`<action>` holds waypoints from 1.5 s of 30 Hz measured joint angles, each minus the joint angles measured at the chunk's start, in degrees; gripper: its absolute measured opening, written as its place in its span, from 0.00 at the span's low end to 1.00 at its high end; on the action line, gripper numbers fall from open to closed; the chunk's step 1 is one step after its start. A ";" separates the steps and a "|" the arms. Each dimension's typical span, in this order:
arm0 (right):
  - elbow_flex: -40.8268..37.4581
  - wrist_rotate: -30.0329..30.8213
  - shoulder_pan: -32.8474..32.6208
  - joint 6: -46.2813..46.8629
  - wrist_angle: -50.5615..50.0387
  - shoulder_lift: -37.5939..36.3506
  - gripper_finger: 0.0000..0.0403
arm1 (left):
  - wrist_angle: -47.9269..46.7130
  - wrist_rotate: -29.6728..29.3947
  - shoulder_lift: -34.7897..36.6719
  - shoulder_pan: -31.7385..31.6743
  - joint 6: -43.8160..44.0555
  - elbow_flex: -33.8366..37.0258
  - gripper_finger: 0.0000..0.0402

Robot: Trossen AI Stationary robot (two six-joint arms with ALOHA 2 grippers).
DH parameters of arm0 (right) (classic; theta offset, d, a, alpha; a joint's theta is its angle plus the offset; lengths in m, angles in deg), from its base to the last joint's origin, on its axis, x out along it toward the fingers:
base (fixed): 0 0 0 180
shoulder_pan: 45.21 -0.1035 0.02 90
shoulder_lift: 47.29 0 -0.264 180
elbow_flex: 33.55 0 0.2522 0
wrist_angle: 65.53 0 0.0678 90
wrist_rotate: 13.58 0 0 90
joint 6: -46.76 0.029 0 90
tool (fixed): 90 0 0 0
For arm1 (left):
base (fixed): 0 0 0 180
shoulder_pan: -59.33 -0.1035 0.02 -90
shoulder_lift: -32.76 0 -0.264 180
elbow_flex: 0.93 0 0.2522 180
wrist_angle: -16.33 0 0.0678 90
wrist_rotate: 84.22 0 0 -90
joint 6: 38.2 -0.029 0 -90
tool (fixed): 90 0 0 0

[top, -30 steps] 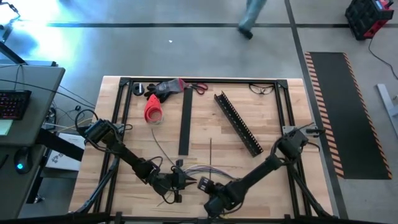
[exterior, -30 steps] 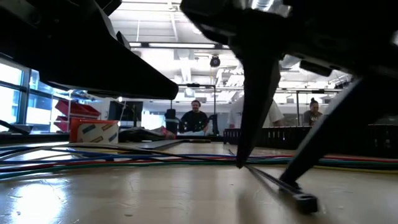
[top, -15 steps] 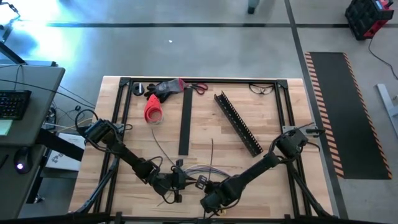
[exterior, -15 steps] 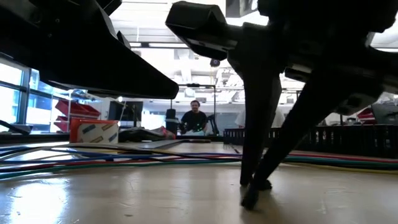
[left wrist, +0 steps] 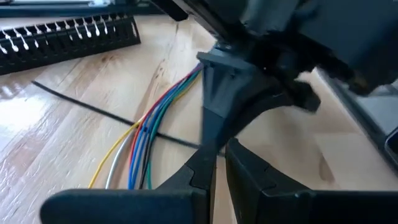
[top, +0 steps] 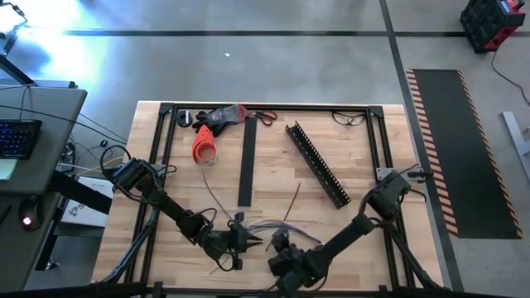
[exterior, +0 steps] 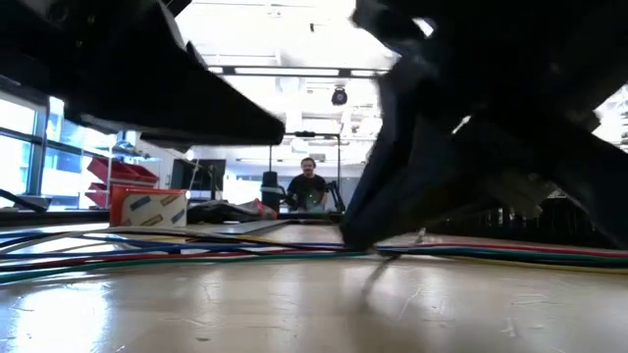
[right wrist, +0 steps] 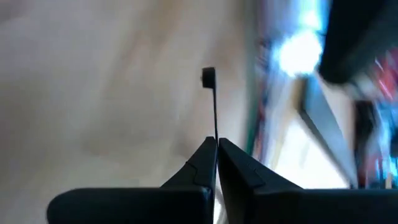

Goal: Ziptie cables
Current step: Wrap the black zip tie on the cables

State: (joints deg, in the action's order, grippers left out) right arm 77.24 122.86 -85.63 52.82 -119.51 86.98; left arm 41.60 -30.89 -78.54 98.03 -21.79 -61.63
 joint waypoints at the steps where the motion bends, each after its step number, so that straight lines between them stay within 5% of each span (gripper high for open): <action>1: 0.00 1.90 -0.50 6.20 -1.81 0.00 0.00 | 0.02 0.00 0.05 0.00 0.00 -0.02 0.05; 14: 0.09 20.63 -10.56 70.99 -27.81 0.00 0.00 | 4.13 1.28 0.03 -0.12 -1.52 0.00 0.05; 21: 0.17 24.22 -11.07 86.00 -33.43 -0.13 0.00 | 4.61 4.45 0.03 -1.78 -6.50 -0.01 0.05; 32: 0.28 13.06 -8.18 55.21 -26.64 -4.29 0.00 | 3.84 7.04 0.01 -1.89 -10.64 -0.02 0.05; 39: 0.31 -16.02 -4.09 14.08 -11.68 -6.33 0.06 | 4.13 7.65 -0.06 -1.84 -8.72 -0.02 0.05; 45: 0.31 -20.04 -2.18 -15.49 -6.28 -6.19 0.28 | 3.62 7.63 -0.06 -1.38 -5.72 -0.02 0.05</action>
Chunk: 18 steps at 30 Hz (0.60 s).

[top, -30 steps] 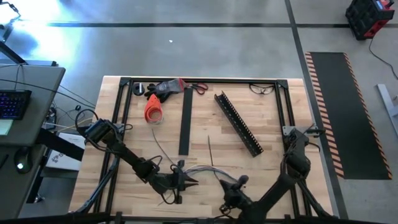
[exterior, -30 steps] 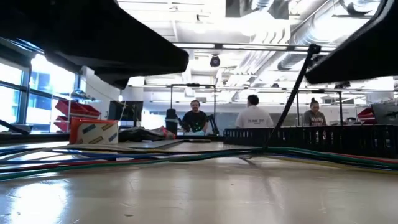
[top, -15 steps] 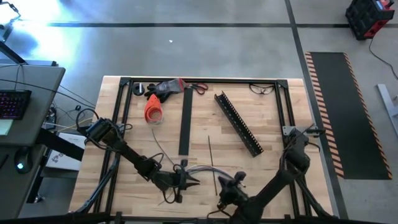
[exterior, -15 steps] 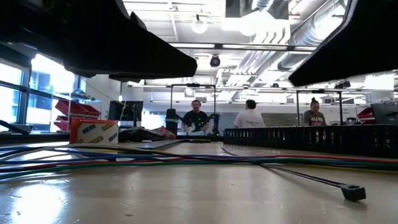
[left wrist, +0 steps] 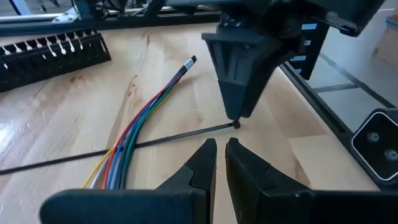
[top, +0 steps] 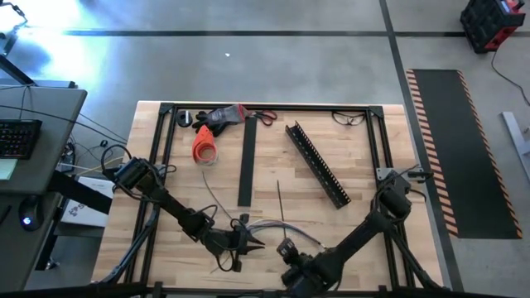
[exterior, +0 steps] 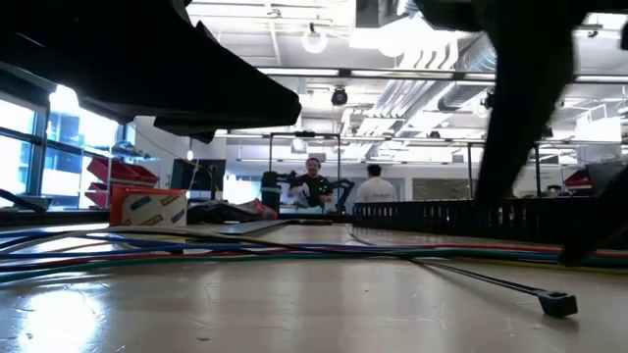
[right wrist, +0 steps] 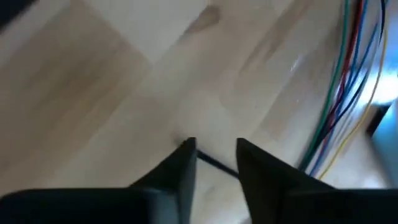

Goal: Ziptie cables
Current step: Wrap the black zip tie on the cables

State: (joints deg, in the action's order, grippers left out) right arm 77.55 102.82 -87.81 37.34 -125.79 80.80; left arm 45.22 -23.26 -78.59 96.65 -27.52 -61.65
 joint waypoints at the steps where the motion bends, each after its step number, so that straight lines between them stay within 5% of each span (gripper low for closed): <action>1: 0.00 0.05 0.29 -3.02 -0.61 0.00 0.31 | 0.00 -0.02 0.00 0.17 0.16 -0.01 0.05; 8: -4.15 -5.09 2.25 -19.80 2.37 -0.29 0.40 | 0.09 -0.02 0.00 0.64 0.24 -0.02 0.05; 18: -10.57 -9.29 4.42 -30.06 10.53 -0.75 0.19 | 0.51 -0.22 0.00 0.47 0.22 -0.01 0.05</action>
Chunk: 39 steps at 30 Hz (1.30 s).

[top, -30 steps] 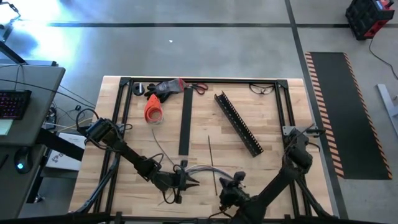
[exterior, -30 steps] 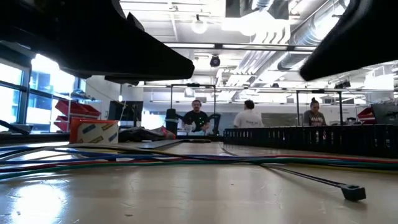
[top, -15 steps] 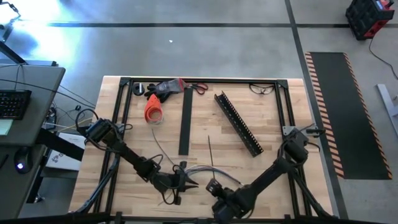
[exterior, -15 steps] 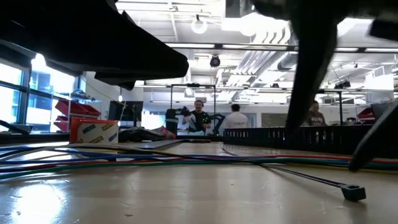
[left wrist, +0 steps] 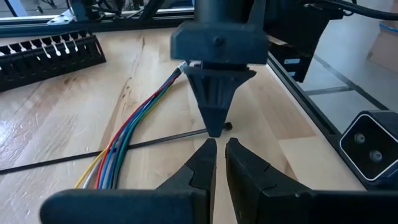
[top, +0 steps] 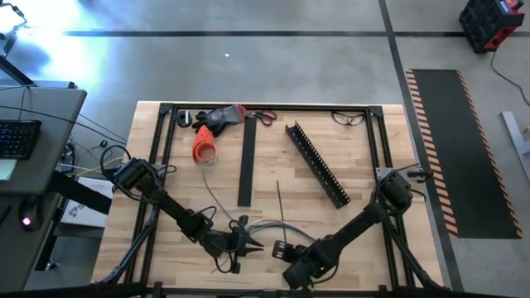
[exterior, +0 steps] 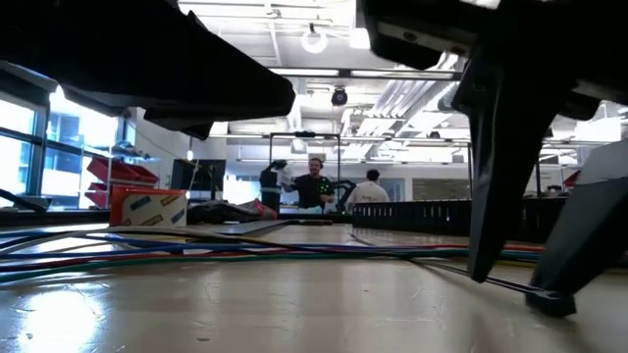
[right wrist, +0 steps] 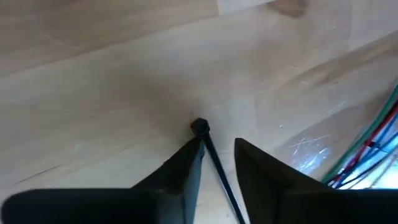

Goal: Ziptie cables
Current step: Wrap the black zip tie on the cables

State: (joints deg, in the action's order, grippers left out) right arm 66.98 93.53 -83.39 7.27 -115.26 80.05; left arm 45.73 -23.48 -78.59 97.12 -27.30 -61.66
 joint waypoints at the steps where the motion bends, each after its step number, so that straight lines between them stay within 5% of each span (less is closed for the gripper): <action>1: -0.21 -0.77 0.38 -0.02 0.35 -0.02 0.17 | -0.12 0.02 0.00 -0.01 0.00 0.00 0.05; 10: -0.50 -2.63 1.81 1.54 2.50 0.00 0.01 | 0.07 -0.13 0.00 -0.03 0.00 -0.01 0.05; 15: -0.88 4.79 0.34 10.53 7.88 0.53 0.00 | 0.06 -0.33 0.00 -0.01 0.00 -0.01 0.05; 27: -1.07 30.14 -5.06 57.28 9.02 1.22 0.00 | 0.89 -1.38 0.00 0.12 -0.02 -0.01 0.05; 34: -8.14 42.54 -10.89 85.11 9.22 -1.29 0.00 | 3.67 -1.32 0.00 0.12 -2.15 -0.01 0.05; 39: -12.55 50.31 -14.04 96.42 11.08 -4.37 0.00 | 3.99 -0.60 0.00 -0.82 -6.40 -0.12 0.05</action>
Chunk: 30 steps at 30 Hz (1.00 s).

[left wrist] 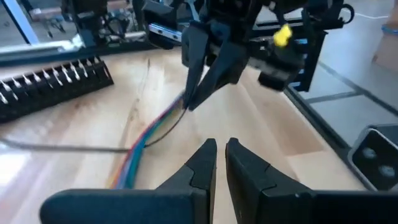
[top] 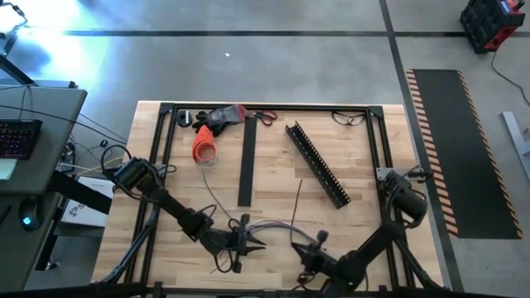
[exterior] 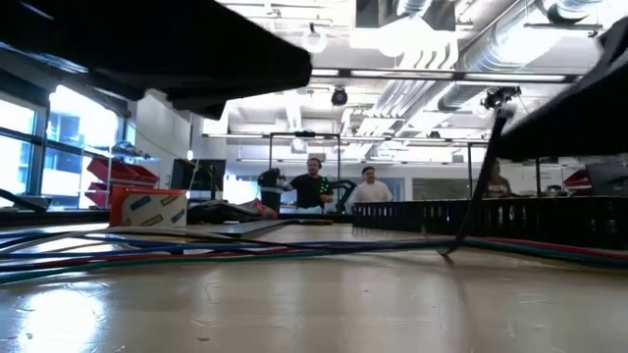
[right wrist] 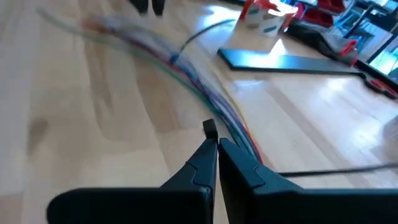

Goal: Ziptie cables
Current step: Wrap the black zip tie on the cables

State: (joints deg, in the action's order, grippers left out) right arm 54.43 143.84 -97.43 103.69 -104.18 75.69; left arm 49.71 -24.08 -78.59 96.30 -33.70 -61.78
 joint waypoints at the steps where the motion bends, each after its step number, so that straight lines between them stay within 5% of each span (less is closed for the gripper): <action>1: -0.57 0.27 -0.31 1.00 0.06 -0.98 0.00 | -0.04 0.01 -0.09 -0.36 -0.97 -0.31 0.05; 11: -2.02 -2.34 -0.17 -1.61 1.56 -6.82 0.00 | 0.54 1.31 -9.94 -3.77 -15.29 -11.15 0.13; 15: -2.03 -4.34 -0.16 -6.26 6.20 -7.36 0.00 | 1.05 -2.04 -11.57 -4.34 -13.62 -13.96 0.24; 20: -2.03 -4.98 -0.18 -10.62 10.96 -7.37 0.00 | 0.65 3.79 -12.02 -4.63 -12.85 -15.29 0.33; 30: -2.02 -7.62 0.15 -17.89 17.33 -7.37 0.00 | 1.05 4.26 -14.59 -5.09 -11.07 -16.32 0.31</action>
State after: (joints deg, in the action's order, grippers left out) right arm 52.41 136.22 -97.28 85.81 -86.84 68.32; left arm 50.77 -19.82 -93.19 91.21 -44.77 -78.10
